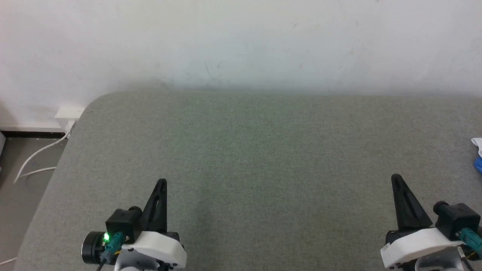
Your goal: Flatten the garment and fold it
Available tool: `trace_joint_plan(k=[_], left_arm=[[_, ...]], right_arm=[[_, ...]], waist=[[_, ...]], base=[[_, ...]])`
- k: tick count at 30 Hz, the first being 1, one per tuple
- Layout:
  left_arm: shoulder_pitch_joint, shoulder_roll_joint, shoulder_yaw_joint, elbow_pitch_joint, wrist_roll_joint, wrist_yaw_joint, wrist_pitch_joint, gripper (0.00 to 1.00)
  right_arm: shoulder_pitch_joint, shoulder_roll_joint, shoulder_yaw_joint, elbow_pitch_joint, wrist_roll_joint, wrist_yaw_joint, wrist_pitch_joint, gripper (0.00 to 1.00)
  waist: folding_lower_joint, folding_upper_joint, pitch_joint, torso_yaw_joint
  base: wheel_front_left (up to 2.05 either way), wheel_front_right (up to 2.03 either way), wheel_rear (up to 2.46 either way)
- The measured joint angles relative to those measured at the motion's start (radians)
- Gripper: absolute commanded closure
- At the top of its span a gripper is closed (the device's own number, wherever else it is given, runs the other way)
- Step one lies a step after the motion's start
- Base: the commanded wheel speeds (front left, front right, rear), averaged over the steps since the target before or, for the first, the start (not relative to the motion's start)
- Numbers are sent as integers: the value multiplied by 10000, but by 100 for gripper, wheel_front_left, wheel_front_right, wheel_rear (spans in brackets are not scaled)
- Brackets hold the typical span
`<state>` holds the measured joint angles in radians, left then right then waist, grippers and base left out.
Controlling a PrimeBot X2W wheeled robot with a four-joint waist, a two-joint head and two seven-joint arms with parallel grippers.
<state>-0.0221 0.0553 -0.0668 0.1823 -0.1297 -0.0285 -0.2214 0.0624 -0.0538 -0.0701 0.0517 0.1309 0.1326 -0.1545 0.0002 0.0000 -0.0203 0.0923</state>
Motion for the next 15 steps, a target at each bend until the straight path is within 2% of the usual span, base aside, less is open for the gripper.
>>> trace_joint_plan(k=[15], left_arm=[[0, -2, 81, -245, 173, 31, 288, 100]], right_arm=[[-25, 0, 86, -50, -173, 0, 222, 100]], waist=[[0, 0, 28, -128]], base=[[0, 0, 0]])
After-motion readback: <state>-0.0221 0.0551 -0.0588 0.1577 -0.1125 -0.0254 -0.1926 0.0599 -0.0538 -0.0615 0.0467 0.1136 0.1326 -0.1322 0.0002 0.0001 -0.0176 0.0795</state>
